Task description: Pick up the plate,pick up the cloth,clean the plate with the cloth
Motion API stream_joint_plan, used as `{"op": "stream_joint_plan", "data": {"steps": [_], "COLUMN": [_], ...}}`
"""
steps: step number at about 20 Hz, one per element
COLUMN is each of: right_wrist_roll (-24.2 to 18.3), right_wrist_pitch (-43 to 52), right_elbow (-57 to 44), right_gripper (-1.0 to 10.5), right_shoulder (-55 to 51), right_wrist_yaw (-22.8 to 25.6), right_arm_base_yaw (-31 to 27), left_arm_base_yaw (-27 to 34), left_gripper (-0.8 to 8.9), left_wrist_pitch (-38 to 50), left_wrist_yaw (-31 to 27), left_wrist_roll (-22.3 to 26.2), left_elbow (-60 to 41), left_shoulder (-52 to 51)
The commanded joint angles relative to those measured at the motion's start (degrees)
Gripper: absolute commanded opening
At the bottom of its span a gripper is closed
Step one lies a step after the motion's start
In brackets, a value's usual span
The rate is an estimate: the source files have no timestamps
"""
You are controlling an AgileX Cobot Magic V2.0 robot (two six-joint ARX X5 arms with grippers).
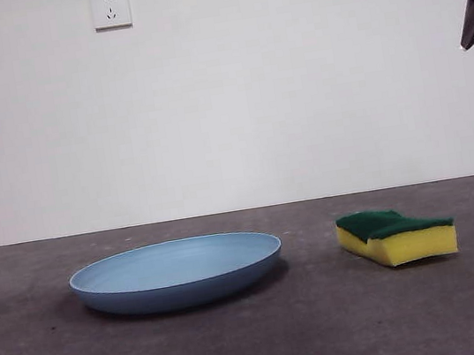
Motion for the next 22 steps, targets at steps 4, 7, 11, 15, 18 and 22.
{"op": "stream_joint_plan", "data": {"steps": [4,7,11,15,18,22], "right_wrist_roll": [-0.42,-0.20,0.04,1.29,1.31,1.29], "right_wrist_pitch": [0.26,0.24,0.22,0.22,0.22,0.24], "right_elbow": [0.20,0.20,0.20,0.20,0.20,0.20], "right_gripper": [3.5,3.5,3.5,3.5,3.5,3.5], "right_shoulder": [0.07,0.07,0.07,0.07,0.07,0.07], "right_wrist_yaw": [-3.08,-3.08,-3.08,-3.10,-3.10,-3.10], "right_arm_base_yaw": [0.20,0.26,0.48,1.22,1.27,1.27], "left_arm_base_yaw": [-3.82,-5.62,-7.41,-8.33,-8.72,-9.14], "left_gripper": [3.54,3.54,3.50,3.45,3.45,3.43], "left_wrist_pitch": [9.18,11.54,14.84,14.19,15.04,15.30], "left_wrist_yaw": [0.55,-0.42,-2.27,-4.50,-5.68,-5.75], "left_wrist_roll": [-2.62,-2.60,-2.58,-2.56,-2.51,-2.51], "left_elbow": [0.44,1.42,4.57,9.07,10.67,10.67], "left_shoulder": [9.05,17.40,27.17,34.64,38.60,42.25]}}
